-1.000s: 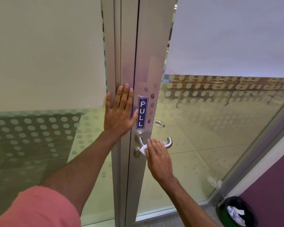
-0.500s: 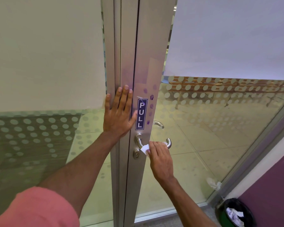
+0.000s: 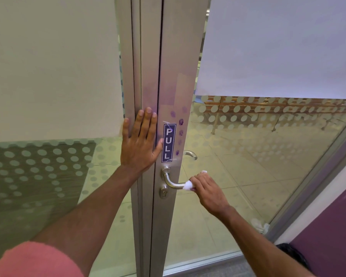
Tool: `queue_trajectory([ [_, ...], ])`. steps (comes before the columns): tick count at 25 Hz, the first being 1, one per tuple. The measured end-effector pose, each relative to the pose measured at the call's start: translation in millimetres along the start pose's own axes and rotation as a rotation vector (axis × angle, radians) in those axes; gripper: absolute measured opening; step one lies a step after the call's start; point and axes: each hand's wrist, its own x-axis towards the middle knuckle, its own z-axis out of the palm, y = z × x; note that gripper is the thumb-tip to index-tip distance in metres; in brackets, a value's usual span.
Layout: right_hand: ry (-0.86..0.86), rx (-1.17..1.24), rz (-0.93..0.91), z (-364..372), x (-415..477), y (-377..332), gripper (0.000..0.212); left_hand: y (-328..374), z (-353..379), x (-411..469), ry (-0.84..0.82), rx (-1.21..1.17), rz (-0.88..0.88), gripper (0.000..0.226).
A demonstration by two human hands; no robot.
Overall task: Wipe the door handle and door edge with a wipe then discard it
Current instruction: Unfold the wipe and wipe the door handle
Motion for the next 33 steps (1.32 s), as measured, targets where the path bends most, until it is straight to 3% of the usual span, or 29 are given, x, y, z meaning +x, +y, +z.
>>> queue_trajectory([
  [6,0.083,0.043,0.17,22.7,-3.8,-34.3,0.029,0.3,7.8,-0.9,0.038,0.029,0.001,0.08],
  [14,-0.073,0.123,-0.128,1.5,2.0,20.0,0.018,-2.6,12.6,-3.2,0.074,0.047,0.005,0.08],
  [18,-0.004,0.13,0.065,10.3,-5.6,-7.3,0.016,-0.5,8.3,-1.3,0.066,0.058,0.001,0.08],
  [24,0.069,-0.079,0.29,37.1,22.7,-93.1,0.024,0.2,3.6,-0.4,0.026,0.036,-0.005,0.081],
  [27,0.025,-0.096,0.461,38.5,36.2,-118.7,0.044,1.0,0.8,0.1,0.016,0.036,-0.004,0.08],
  [33,0.06,-0.134,0.287,28.6,27.3,-103.0,0.036,1.4,-2.1,1.6,-0.007,0.022,-0.011,0.079],
])
